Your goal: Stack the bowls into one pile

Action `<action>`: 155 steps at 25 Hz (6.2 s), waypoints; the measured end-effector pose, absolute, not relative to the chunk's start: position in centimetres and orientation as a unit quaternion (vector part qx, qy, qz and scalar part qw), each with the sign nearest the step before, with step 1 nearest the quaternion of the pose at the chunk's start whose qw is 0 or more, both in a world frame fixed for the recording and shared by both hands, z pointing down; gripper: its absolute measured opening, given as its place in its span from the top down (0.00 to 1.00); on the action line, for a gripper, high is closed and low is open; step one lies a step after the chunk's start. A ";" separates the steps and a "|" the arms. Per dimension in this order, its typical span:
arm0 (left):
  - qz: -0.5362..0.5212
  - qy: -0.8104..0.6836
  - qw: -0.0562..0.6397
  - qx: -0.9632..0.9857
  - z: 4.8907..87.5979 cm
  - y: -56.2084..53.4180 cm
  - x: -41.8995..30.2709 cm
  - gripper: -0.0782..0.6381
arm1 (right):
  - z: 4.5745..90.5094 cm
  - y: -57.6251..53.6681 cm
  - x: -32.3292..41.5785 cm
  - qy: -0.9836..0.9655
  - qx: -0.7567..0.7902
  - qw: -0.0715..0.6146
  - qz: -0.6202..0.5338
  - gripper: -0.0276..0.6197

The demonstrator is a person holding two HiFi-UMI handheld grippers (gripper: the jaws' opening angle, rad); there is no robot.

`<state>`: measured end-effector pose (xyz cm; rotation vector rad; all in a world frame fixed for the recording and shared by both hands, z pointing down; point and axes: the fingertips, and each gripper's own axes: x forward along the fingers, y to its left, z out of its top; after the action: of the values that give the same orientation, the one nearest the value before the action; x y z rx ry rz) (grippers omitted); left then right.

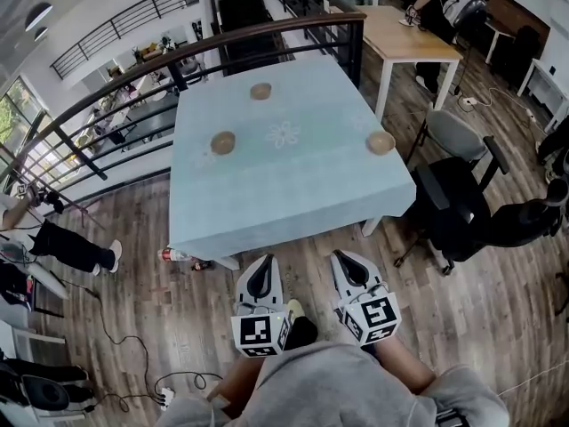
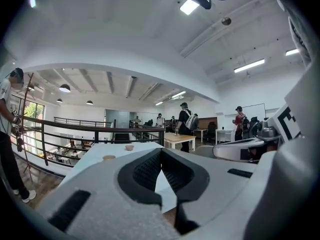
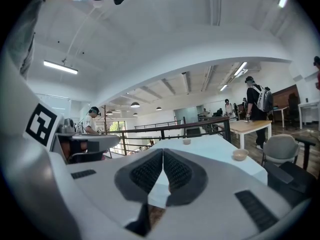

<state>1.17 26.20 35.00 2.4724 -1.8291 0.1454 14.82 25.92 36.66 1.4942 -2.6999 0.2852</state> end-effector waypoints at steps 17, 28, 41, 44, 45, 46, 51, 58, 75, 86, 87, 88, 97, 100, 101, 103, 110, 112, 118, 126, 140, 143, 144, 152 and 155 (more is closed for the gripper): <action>0.077 -0.634 0.066 0.767 35.9 16.8 -4.6 0.87 | 33.7 16.1 9.3 -0.870 0.490 0.035 0.049 0.91; 0.062 -0.619 0.075 0.780 35.5 12.0 -6.8 0.87 | 33.6 11.8 5.1 -0.870 0.489 0.041 0.045 0.91; 0.062 -0.616 0.063 0.783 36.1 10.3 -9.1 0.87 | 33.7 10.3 3.3 -0.862 0.504 0.038 0.028 0.91; 0.065 -0.616 0.064 0.783 36.3 10.3 -9.2 0.87 | 33.9 10.2 3.6 -0.860 0.508 0.040 0.031 0.91; 0.066 -0.616 0.064 0.782 36.4 10.2 -9.3 0.87 | 34.0 10.1 3.6 -0.860 0.508 0.040 0.032 0.91; 0.066 -0.617 0.065 0.782 36.4 10.1 -9.4 0.87 | 34.1 10.0 3.5 -0.860 0.508 0.040 0.033 0.91; 0.066 -0.620 0.067 0.779 36.6 9.3 -9.7 0.87 | 34.4 9.1 3.6 -0.861 0.506 0.033 0.043 0.91; 0.069 -0.621 0.066 0.778 36.5 7.7 -9.7 0.87 | 34.4 7.1 3.9 -0.861 0.507 0.036 0.036 0.91; 0.099 -0.608 0.095 0.782 40.4 -0.1 -7.7 0.87 | 38.6 -0.5 8.1 -0.838 0.538 0.065 0.068 0.91; 0.106 -0.593 0.098 0.792 39.4 -7.9 -5.6 0.87 | 38.1 -7.6 11.5 -0.823 0.557 0.082 0.069 0.91; 0.108 -0.592 0.098 0.793 39.5 -8.7 -5.0 0.87 | 38.2 -8.4 12.4 -0.821 0.560 0.084 0.071 0.91; 0.113 -0.590 0.101 0.793 39.8 -9.2 -4.3 0.87 | 38.5 -9.0 13.4 -0.818 0.564 0.086 0.075 0.91; 0.132 -0.564 0.103 0.808 40.5 -13.5 0.4 0.87 | 40.4 -12.2 20.5 -0.789 0.598 0.099 0.099 0.91; 0.138 -0.553 0.101 0.815 40.7 -14.9 2.2 0.87 | 41.2 -13.1 22.3 -0.781 0.606 0.105 0.107 0.91; 0.140 -0.550 0.100 0.817 40.8 -15.3 2.7 0.87 | 41.5 -13.4 22.8 -0.779 0.608 0.109 0.110 0.91; 0.144 -0.547 0.100 0.819 41.0 -16.0 3.5 0.87 | 42.2 -13.9 23.8 -0.775 0.610 0.117 0.115 0.91; 0.164 -0.543 0.108 0.817 42.5 -17.4 4.9 0.87 | 46.6 -14.7 26.9 -0.763 0.609 0.164 0.139 0.91; 0.169 -0.542 0.109 0.816 42.7 -17.9 5.3 0.87 | 47.7 -15.1 28.1 -0.758 0.612 0.179 0.140 0.91; 0.185 -0.540 0.112 0.813 43.4 -18.6 6.0 0.87 | 51.0 -16.2 30.8 -0.738 0.619 0.224 0.148 0.91; 0.197 -0.549 0.113 0.805 44.1 -19.3 5.3 0.87 | 55.4 -16.6 33.3 -0.718 0.614 0.290 0.156 0.91; 0.205 -0.545 0.115 0.805 44.4 -19.6 5.3 0.87 | 58.5 -15.4 42.3 -0.587 0.737 0.225 0.247 0.78; 0.209 -0.542 0.115 0.806 44.4 -19.6 5.7 0.87 | 59.1 -15.1 44.1 -0.558 0.758 0.188 0.281 0.79; 0.211 -0.541 0.114 0.806 44.3 -19.6 5.8 0.87 | 59.4 -15.1 44.4 -0.551 0.761 0.175 0.294 0.79; 0.219 -0.537 0.112 0.807 44.4 -19.7 6.1 0.87 | 61.5 -15.7 45.3 -0.515 0.750 0.046 0.412 0.79; 0.220 -0.538 0.112 0.806 44.3 -19.8 5.9 0.87 | 62.2 -15.8 45.3 -0.505 0.746 0.043 0.433 0.80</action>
<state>5.93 -19.80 44.34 2.3675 -1.5792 0.6450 45.28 -15.75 62.21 2.2806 -1.5431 1.3238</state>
